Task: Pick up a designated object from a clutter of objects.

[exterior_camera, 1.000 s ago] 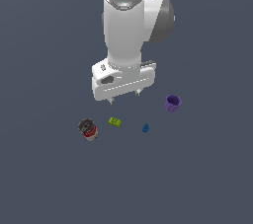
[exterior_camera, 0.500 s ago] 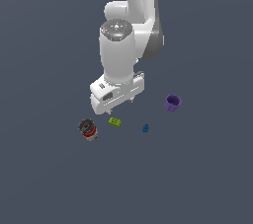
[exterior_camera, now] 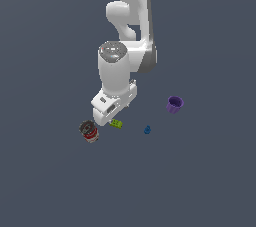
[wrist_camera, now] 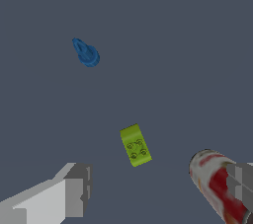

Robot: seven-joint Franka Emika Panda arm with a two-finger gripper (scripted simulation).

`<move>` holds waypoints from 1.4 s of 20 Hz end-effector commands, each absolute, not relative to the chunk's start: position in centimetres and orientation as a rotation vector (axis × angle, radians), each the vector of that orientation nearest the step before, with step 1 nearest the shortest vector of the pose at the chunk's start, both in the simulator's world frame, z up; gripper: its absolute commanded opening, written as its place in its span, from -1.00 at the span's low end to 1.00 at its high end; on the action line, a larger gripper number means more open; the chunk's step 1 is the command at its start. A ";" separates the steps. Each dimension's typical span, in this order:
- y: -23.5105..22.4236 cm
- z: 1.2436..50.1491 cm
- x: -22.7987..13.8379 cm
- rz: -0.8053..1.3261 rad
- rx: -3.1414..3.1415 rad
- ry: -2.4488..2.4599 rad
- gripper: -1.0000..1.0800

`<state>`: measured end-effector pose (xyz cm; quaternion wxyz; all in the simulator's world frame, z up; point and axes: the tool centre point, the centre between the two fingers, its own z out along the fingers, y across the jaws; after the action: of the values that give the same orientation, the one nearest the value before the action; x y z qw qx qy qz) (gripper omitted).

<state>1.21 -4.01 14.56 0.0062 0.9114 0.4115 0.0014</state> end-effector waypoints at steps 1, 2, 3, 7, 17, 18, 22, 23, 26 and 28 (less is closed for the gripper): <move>-4.4 13.3 1.0 0.003 2.813 1.373 0.92; -4.5 12.7 0.9 0.002 2.797 1.406 0.92; -4.7 12.2 0.7 0.002 2.781 1.439 0.92; -5.2 10.3 0.2 0.000 2.714 1.567 0.92; -6.0 7.0 -0.8 -0.001 2.589 1.776 0.92; -6.1 6.8 -0.9 0.000 2.582 1.788 0.92; -6.2 6.4 -1.1 0.000 2.561 1.819 0.92; -6.2 6.3 -1.1 0.000 2.558 1.823 0.92; -6.2 6.3 -1.1 -0.001 2.560 1.821 0.92; -6.2 6.2 -1.1 -0.001 2.560 1.821 0.92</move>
<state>-1.12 -6.23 6.26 -0.0001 0.8149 0.5796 -0.0002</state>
